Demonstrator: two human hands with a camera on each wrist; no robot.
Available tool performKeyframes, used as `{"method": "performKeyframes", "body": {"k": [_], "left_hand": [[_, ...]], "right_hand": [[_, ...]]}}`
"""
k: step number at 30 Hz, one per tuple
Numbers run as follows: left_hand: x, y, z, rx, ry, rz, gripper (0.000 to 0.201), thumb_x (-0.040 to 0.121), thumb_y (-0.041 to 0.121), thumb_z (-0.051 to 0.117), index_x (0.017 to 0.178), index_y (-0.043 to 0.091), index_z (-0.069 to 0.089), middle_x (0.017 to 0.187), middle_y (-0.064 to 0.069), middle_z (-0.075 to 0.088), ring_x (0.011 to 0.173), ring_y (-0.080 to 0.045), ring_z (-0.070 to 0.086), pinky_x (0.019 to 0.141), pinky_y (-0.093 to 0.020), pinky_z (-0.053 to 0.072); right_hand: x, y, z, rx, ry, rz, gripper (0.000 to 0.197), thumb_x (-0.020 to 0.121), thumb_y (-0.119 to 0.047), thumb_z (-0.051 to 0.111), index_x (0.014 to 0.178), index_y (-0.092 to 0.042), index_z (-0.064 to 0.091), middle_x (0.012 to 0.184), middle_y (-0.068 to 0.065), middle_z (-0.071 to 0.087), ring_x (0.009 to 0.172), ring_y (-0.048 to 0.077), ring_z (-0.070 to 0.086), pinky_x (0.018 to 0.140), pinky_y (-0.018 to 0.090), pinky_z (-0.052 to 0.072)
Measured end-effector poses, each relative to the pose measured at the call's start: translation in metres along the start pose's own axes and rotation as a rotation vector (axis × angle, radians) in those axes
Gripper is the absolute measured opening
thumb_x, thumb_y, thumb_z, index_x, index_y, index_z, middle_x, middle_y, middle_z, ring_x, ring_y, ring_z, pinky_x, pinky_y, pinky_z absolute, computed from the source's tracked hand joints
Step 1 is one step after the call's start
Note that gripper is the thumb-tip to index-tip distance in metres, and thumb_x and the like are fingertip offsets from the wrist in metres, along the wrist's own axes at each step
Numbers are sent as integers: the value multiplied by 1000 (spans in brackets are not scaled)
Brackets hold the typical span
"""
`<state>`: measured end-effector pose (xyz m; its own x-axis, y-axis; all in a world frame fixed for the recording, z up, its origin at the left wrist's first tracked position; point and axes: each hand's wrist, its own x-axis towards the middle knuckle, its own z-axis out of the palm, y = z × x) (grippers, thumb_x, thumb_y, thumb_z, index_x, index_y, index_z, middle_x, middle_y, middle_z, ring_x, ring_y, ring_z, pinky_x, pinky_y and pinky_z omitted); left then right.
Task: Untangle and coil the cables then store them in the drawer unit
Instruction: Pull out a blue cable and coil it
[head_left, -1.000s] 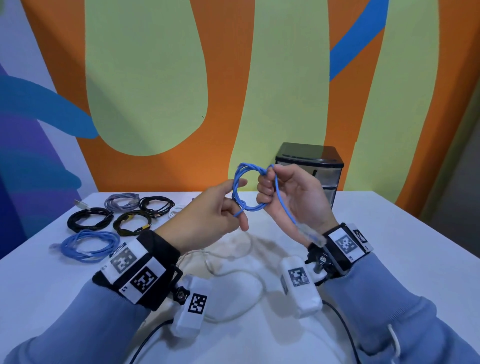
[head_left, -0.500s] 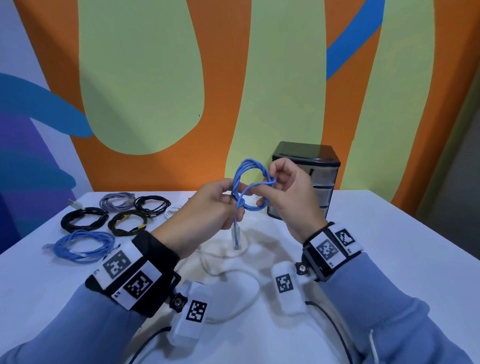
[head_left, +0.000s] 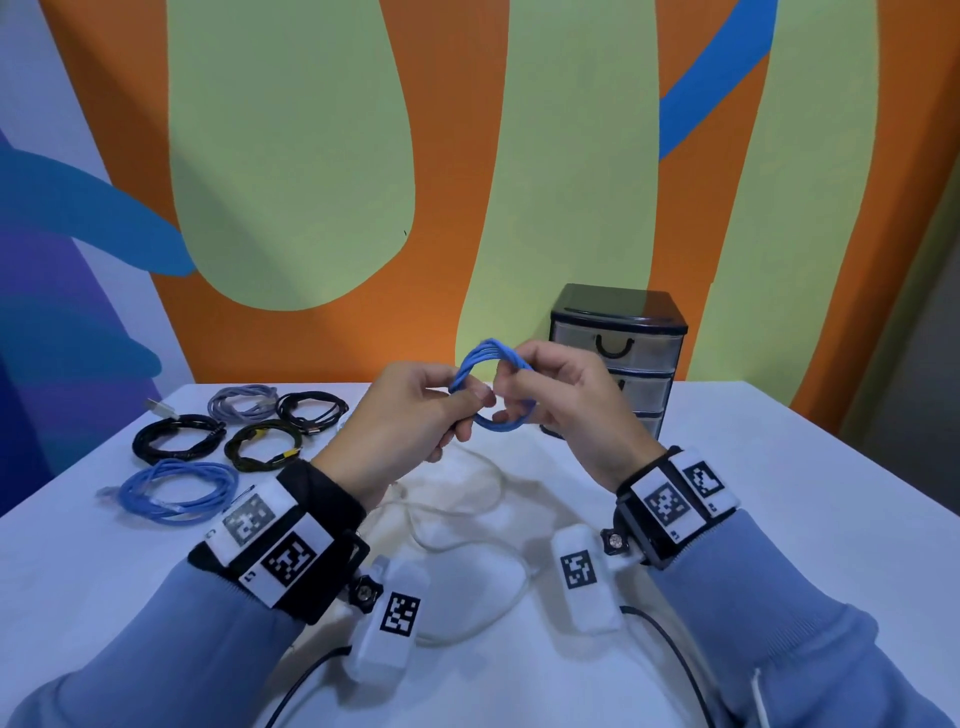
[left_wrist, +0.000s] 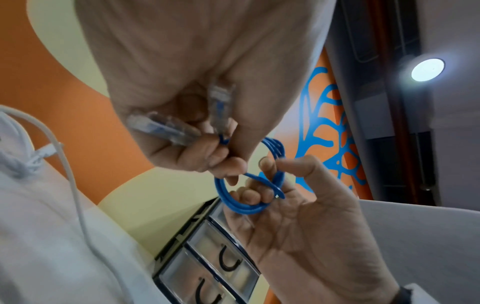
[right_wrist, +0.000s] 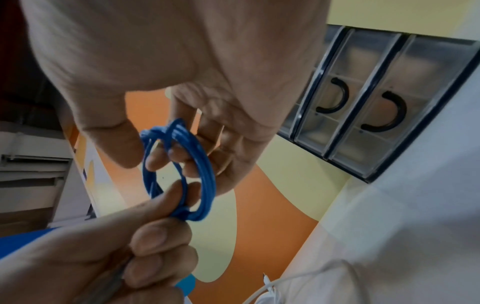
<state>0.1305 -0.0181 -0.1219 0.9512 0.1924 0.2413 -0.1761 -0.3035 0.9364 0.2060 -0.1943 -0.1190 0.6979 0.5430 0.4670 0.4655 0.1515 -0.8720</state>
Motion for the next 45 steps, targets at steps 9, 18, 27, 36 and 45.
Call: {"method": "performKeyframes", "body": {"k": [9,18,27,36,45], "left_hand": [[0,1,-6,476,165,231,10,92,23,73,84,29,77,66,-2,70,64,-24,60,65,-46,53],[-2,11,-9,201,528,208,80,60,44,102,129,40,63,99,9,67,84,-11,69,76,-51,62],[-2,7,5,-436,317,0,52,85,13,88,129,6,63,78,-7,77,68,-18,75,74,-38,66],[1,1,-6,65,208,260,22,80,10,92,96,22,81,81,-3,79,74,-22,71,74,-40,58],[4,1,-6,39,367,165,57,74,34,95,124,30,68,83,3,79,82,-16,76,80,-40,57]], "right_hand": [[-1,0,13,-274,-43,-20,26,97,-37,73,90,-12,72,67,12,62,71,33,63,76,47,55],[2,-5,11,266,22,156,21,112,-21,47,104,-4,56,77,19,69,96,40,77,90,43,62],[3,-3,22,532,7,185,23,110,-14,46,98,-3,62,93,14,67,96,25,69,89,43,61],[4,2,11,355,4,356,29,107,-20,50,113,5,65,76,11,53,62,25,51,76,41,53],[5,6,17,518,-43,242,28,109,-16,50,111,3,71,75,1,44,68,15,38,76,32,43]]}}
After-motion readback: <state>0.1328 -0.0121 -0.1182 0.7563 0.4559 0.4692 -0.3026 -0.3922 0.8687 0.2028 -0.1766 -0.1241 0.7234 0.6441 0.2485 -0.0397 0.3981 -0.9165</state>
